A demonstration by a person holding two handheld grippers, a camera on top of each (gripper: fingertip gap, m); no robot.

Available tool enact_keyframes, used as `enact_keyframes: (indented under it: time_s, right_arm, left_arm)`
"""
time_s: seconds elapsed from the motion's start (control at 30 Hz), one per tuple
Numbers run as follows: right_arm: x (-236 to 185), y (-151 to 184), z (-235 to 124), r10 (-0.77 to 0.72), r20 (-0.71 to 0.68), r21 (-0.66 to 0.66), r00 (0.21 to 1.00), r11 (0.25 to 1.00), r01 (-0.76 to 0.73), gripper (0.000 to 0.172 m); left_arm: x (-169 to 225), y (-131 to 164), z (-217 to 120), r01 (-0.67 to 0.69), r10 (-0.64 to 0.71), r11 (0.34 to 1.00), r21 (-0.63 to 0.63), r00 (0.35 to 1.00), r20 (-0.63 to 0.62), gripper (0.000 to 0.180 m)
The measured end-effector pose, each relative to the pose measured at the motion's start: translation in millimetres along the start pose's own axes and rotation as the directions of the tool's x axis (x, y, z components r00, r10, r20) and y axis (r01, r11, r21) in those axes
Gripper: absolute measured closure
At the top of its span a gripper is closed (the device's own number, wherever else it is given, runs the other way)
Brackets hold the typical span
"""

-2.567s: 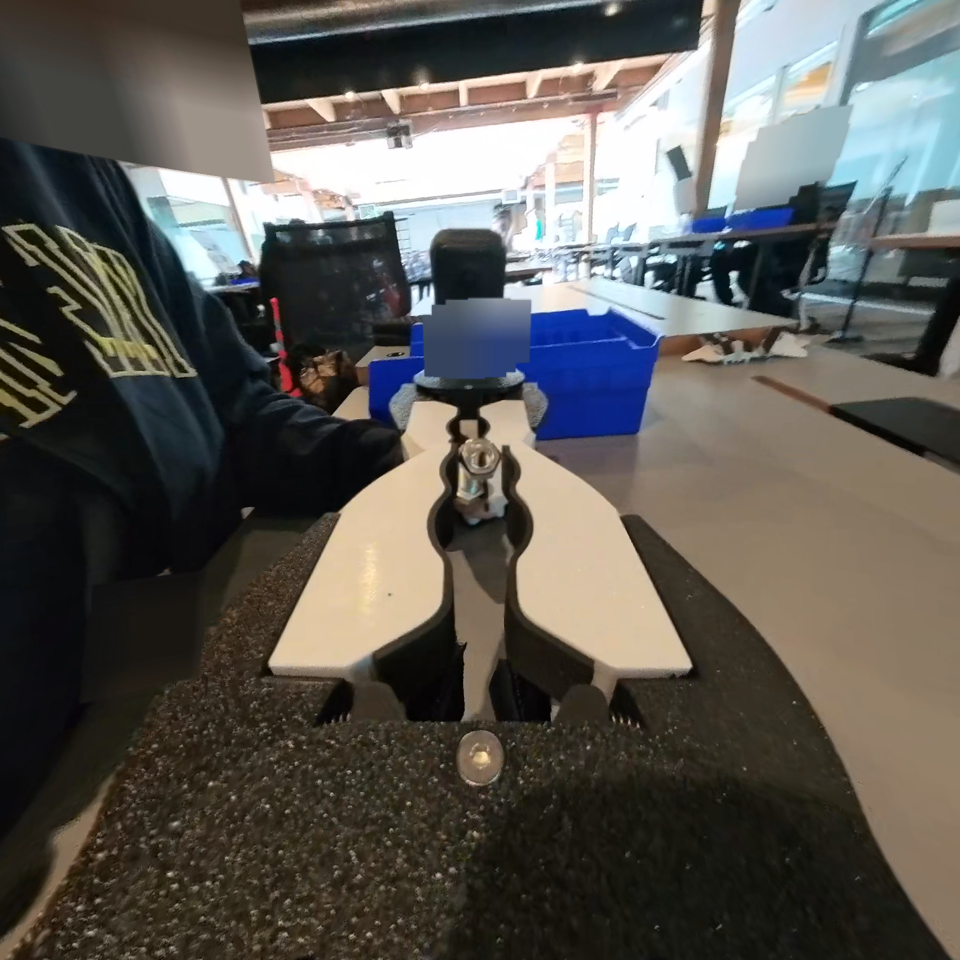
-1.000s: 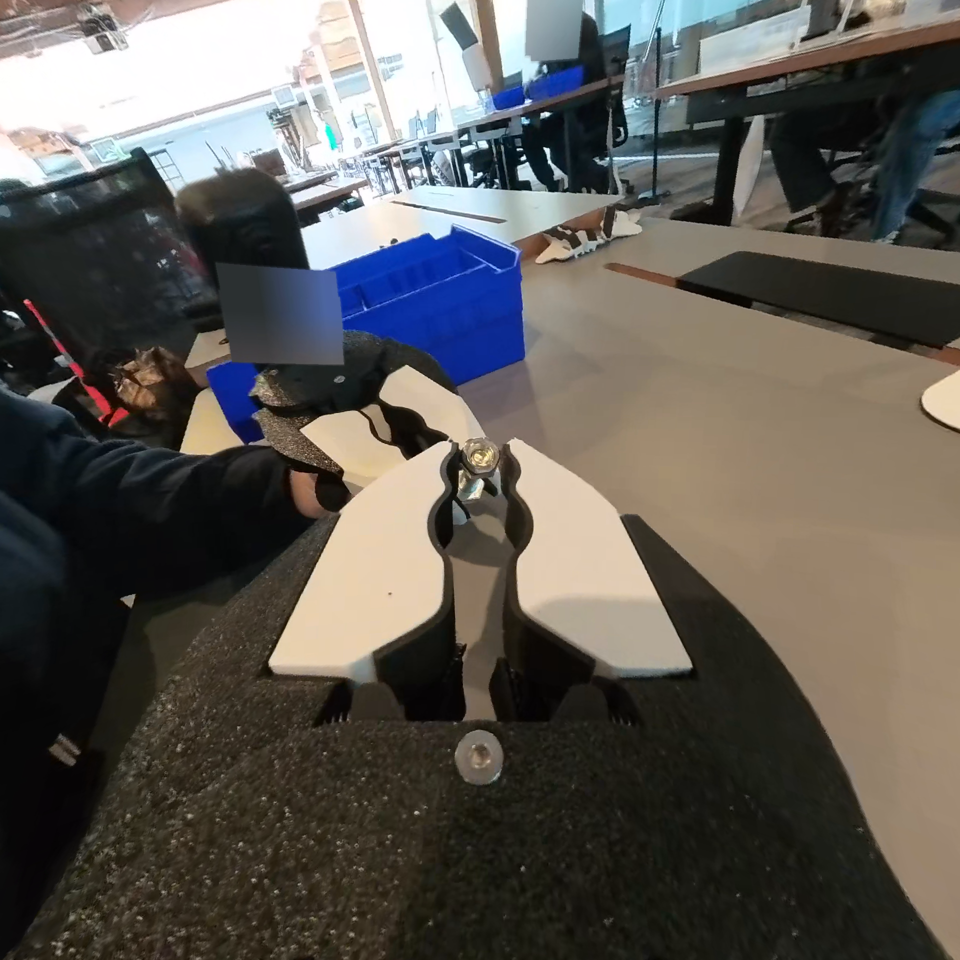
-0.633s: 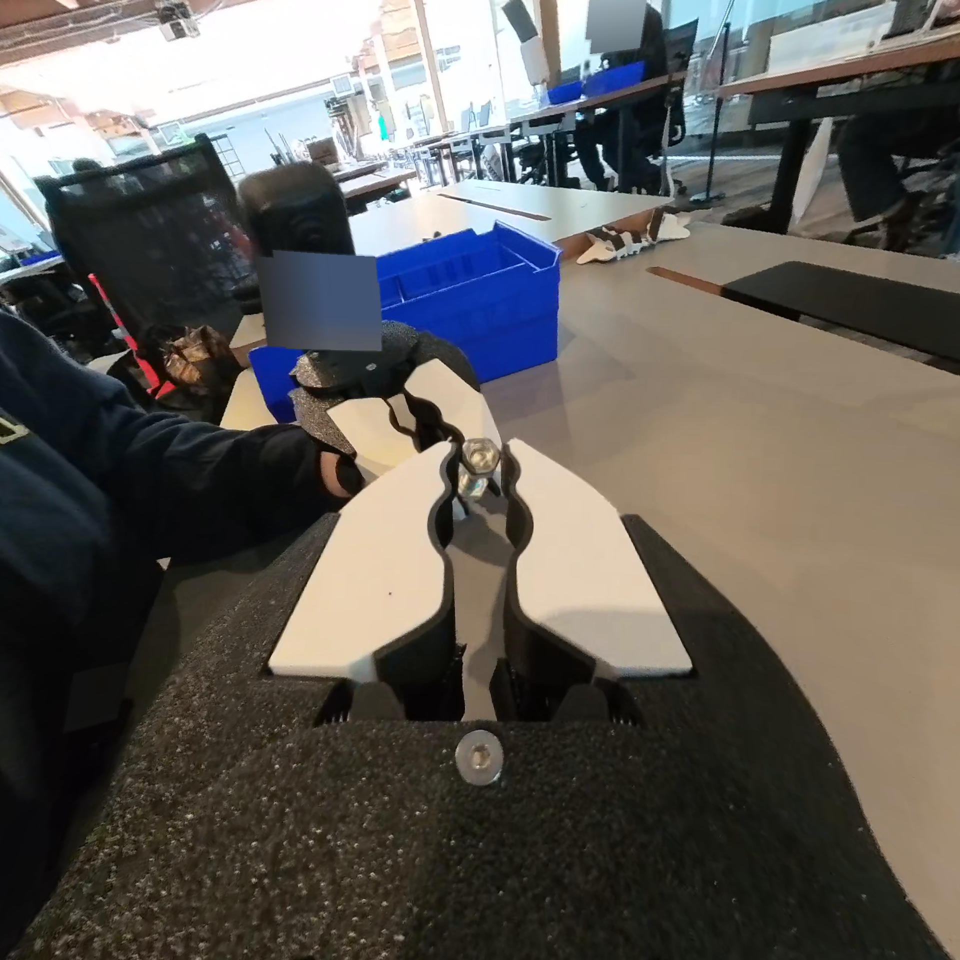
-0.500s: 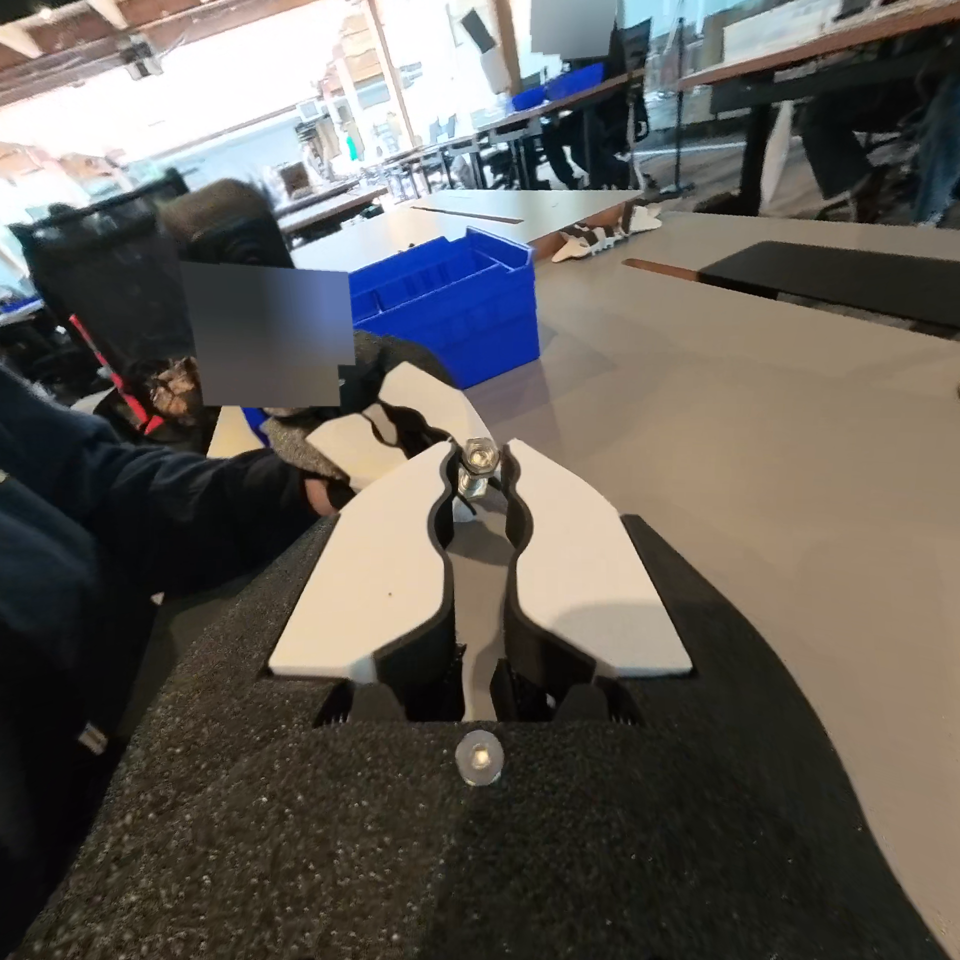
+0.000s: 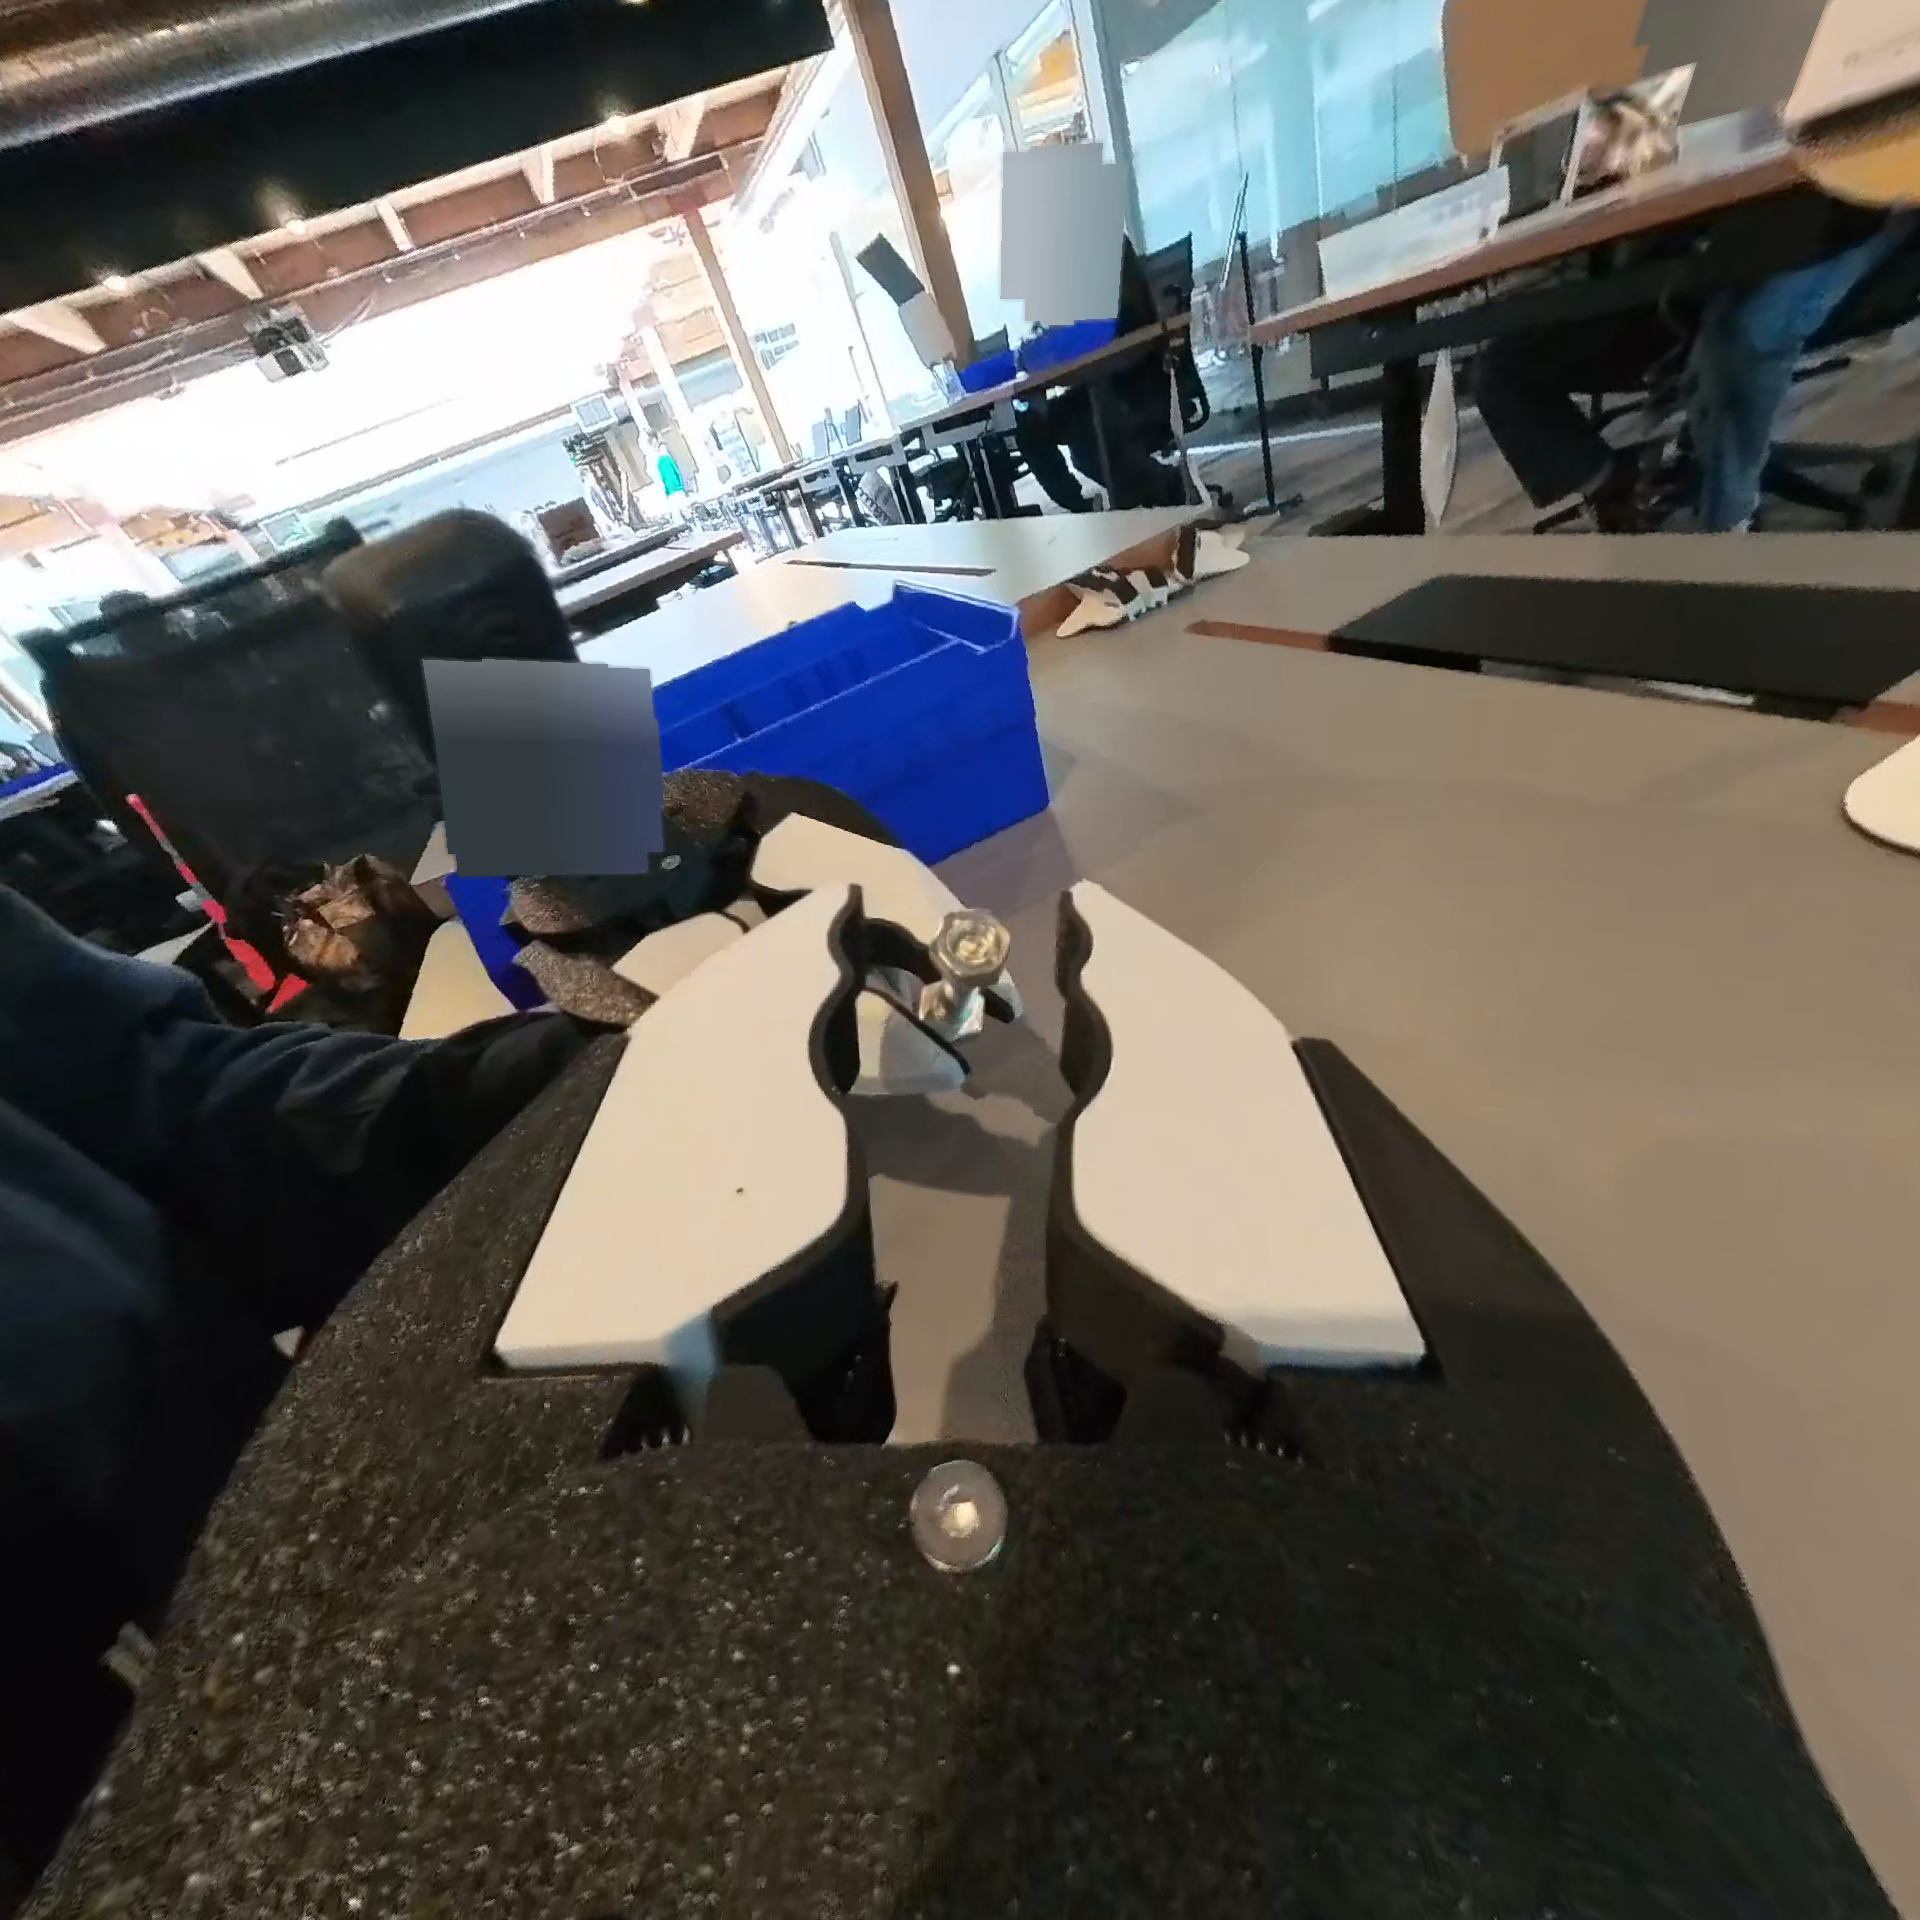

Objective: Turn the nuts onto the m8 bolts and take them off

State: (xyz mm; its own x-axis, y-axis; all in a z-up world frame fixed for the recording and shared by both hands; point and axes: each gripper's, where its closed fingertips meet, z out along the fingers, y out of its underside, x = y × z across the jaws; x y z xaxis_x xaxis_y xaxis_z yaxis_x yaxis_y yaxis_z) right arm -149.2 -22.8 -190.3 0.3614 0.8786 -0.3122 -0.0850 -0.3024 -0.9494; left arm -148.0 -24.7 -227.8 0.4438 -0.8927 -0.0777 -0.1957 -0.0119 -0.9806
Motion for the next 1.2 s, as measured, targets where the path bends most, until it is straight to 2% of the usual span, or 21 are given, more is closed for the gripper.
enact_keyframes:
  time_s: [0.17, 0.4, 0.57, 0.73, 1.2]
  right_arm:
    - [-13, -6, -2, -0.095, 0.078, 0.030, 0.992, 0.995, 0.093, 0.134]
    - [-33, -14, -6, -0.211, 0.162, 0.104, 0.964, 0.975, 0.196, 0.132]
    - [-49, -19, -9, -0.191, 0.278, 0.173, 0.941, 0.974, 0.147, 0.126]
    - [-52, -16, -7, -0.136, 0.340, 0.167, 0.931, 0.982, 0.083, 0.126]
    - [-52, -13, -6, -0.110, 0.355, 0.151, 0.929, 0.987, 0.059, 0.127]
  left_arm:
    - [1, -14, -7, 0.118, -0.109, 0.986, 0.115, 0.990, -0.086, 0.167]
    - [10, -21, -9, 0.209, -0.170, 0.964, 0.163, 0.959, -0.227, 0.167]
    - [21, -22, -8, 0.240, -0.186, 0.958, 0.154, 0.935, -0.303, 0.167]
    - [26, -25, -9, 0.255, -0.187, 0.954, 0.161, 0.920, -0.344, 0.167]
    - [27, -27, -11, 0.262, -0.183, 0.949, 0.176, 0.911, -0.369, 0.167]
